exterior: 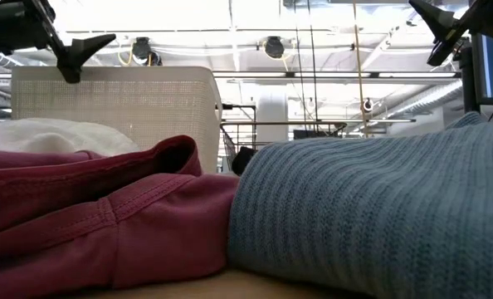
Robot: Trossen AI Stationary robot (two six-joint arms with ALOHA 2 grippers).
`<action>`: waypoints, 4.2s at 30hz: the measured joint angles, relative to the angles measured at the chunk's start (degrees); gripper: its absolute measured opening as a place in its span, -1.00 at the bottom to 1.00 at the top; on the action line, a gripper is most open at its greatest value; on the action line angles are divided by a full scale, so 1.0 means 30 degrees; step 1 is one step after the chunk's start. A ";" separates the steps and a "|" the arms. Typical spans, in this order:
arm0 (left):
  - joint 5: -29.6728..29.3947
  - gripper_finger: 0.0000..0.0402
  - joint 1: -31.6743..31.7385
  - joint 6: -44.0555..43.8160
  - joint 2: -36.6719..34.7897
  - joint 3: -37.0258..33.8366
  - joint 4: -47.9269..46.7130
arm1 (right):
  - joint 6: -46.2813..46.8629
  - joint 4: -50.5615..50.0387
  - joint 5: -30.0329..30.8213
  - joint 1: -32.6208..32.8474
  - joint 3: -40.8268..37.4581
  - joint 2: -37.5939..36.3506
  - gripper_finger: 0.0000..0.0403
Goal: Pick & Place Cloths
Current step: Put the black sock into the transparent bin
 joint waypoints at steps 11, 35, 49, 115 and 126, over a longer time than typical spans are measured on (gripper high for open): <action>-0.0113 0.81 0.0000 0.1362 0.0000 0.0007 -0.0013 | -0.1324 -0.2068 -0.2668 0.0049 0.3571 0.2982 -0.01; -0.0392 0.81 -0.0688 0.2846 0.1507 0.1778 -0.2182 | -0.3222 -1.1139 -0.6542 0.0066 1.5541 1.7114 -0.01; -0.1206 0.81 -0.3685 0.2605 0.7894 1.0961 -1.1019 | -0.3147 -1.3041 -0.6539 0.0066 1.7394 2.1143 -0.01; -0.4648 0.81 -0.7002 0.1920 1.1511 1.6808 -1.6675 | -0.6447 -2.0279 -0.5453 -0.2215 2.2141 3.5599 0.37; -0.4163 0.81 -0.7002 0.1640 1.1511 1.6808 -1.6716 | -0.5294 -2.1373 -0.5591 -0.2151 2.2134 3.5729 -0.14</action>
